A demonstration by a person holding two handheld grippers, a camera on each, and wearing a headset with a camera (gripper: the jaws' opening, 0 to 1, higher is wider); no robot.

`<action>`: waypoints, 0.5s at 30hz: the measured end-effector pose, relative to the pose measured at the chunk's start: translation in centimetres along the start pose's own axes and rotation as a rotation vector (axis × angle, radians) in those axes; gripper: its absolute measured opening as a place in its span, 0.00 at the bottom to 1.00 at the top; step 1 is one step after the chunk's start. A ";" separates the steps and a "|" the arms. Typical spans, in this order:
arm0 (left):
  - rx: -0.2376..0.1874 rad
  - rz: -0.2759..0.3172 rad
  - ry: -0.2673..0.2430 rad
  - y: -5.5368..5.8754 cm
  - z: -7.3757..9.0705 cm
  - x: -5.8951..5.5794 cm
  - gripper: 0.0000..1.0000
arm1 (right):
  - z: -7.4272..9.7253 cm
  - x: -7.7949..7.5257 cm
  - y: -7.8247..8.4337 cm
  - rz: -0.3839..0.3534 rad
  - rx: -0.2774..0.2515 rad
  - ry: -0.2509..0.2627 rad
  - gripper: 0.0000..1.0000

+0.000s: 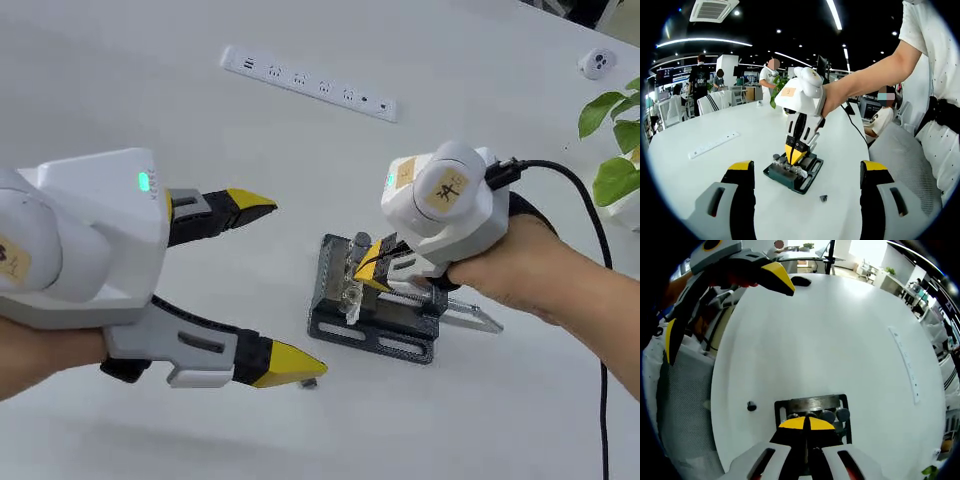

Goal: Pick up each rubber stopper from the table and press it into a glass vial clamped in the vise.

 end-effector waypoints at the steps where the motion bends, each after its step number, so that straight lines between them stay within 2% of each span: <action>1: 0.001 0.000 -0.001 0.0 0.0 0.0 0.86 | 0.0 0.0 -0.2 -0.037 -0.022 0.002 0.00; 5: 0.011 -0.003 0.000 0.2 0.1 -0.1 0.87 | 0.1 0.0 0.0 -0.111 -0.074 0.017 0.00; 12: 0.030 -0.007 -0.003 0.7 0.3 -0.1 0.88 | 0.4 -0.3 0.3 -0.096 -0.071 0.042 0.00; 15: 0.035 -0.007 -0.006 0.8 0.3 0.0 0.90 | 1.2 -0.6 0.3 -0.104 -0.088 0.051 0.01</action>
Point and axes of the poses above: the centre of the closed fingertips' face, and the gripper's own axes: z roughly backward along the fingers, x roughly to its left, y roughly out of its underside, the point moved 1 cm from there along z, roughly backward along the fingers, and after that the axes turned 8 degrees about z, right-handed, at the moved point
